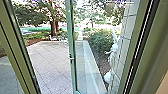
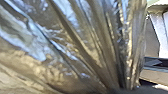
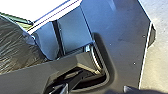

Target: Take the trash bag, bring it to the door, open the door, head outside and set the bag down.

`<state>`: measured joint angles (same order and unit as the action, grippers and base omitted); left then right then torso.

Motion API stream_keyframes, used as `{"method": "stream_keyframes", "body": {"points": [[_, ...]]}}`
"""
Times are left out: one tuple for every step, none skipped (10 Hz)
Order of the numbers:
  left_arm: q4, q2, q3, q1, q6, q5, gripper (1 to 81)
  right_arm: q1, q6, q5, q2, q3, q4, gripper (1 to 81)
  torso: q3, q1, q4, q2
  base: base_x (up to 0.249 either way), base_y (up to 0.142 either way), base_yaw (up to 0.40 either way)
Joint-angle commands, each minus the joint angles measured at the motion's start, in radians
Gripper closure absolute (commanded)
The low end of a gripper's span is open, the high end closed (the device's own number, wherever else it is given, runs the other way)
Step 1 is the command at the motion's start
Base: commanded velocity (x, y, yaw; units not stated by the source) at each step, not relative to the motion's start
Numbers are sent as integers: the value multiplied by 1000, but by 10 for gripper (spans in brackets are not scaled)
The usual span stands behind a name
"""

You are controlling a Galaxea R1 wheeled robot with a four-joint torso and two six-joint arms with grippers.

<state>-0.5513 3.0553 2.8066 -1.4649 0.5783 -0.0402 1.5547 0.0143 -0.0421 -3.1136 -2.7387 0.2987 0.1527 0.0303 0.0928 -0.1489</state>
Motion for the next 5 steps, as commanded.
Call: {"method": "stream_keyframes", "body": {"points": [[8, -2, 1, 50, 8, -66, 811, -32, 4, 57, -10, 5, -7, 10, 0, 0, 0, 0, 88, 0, 0], [8, -1, 1, 50, 8, -66, 811, -29, 4, 51, -10, 5, -9, 10, 0, 0, 0, 0, 90, 0, 0], [8, 1, 1, 50, 9, -66, 811, -29, 4, 51, -10, 5, -7, 10, 0, 0, 0, 0, 90, 0, 0], [8, 1, 1, 50, 11, -66, 811, -28, 4, 51, -10, 5, -7, 10, 0, 0, 0, 0, 92, 0, 0], [8, -1, 1, 50, 12, -66, 811, -27, 4, 51, -10, 5, -7, 10, 0, 0, 0, 0, 92, 0, 0]]}}
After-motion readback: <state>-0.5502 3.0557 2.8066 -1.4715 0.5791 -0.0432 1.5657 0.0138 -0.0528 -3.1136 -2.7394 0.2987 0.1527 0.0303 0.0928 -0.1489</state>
